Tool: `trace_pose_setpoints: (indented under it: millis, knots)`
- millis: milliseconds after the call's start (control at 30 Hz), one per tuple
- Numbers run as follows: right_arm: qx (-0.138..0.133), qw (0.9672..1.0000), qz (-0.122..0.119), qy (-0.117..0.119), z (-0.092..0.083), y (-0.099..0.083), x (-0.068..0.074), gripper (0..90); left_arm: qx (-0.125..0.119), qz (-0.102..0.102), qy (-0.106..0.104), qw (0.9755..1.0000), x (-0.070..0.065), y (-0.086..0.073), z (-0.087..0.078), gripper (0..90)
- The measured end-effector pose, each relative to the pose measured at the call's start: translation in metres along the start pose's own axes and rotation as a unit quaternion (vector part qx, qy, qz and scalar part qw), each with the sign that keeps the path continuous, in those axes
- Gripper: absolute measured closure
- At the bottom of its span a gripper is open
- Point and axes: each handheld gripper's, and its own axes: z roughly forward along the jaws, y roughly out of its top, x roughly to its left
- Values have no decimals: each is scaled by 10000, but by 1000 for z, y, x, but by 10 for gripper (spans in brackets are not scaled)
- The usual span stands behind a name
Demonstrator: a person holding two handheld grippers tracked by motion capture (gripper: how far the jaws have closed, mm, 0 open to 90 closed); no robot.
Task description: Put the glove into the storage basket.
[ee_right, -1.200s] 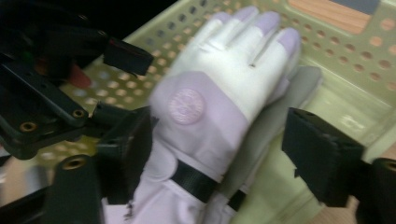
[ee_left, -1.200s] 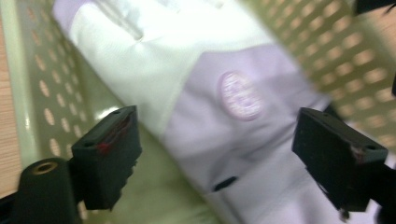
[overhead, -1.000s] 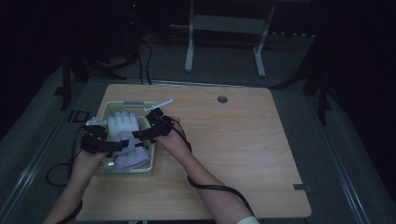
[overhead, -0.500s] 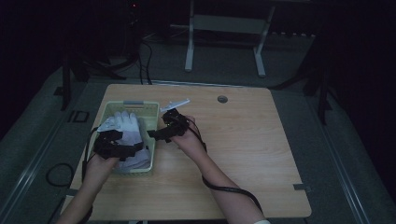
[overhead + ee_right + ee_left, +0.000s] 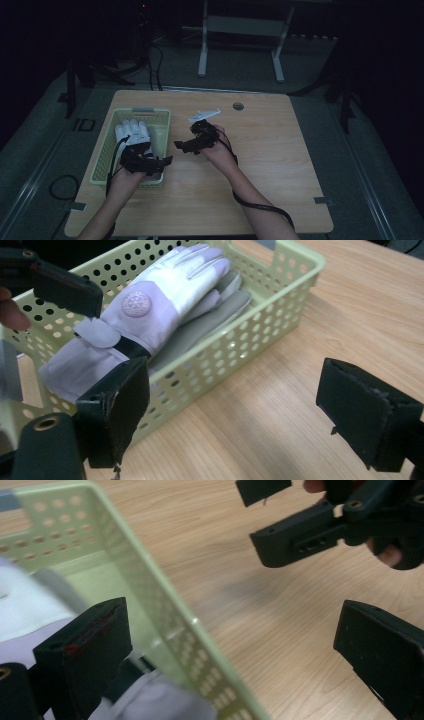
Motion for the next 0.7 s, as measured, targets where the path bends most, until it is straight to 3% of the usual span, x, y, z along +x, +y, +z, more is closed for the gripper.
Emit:
trace_pose_setpoints:
  millis: [200, 233, 333, 567, 700]
  knots:
    - [-41, 9999, 1, -125, -13, -13, -13, 138, 55, 150, -247, 9996, -19, -1, 11, 22]
    - [-30, 9999, 19, -136, -14, -16, -15, 139, 71, 163, -406, 9990, -25, -1, 14, 22]
    - [-20, 9999, 62, -153, -19, -24, -20, 140, 97, 199, -442, 9988, -29, -2, 15, 22]
    - [71, 9996, 102, -239, -24, -43, -30, 140, 151, 523, -554, 9970, -51, -3, 20, 22]
    - [89, 9996, 111, -240, -26, -54, -34, 140, 120, 566, -705, 9958, -61, -2, 23, 22]
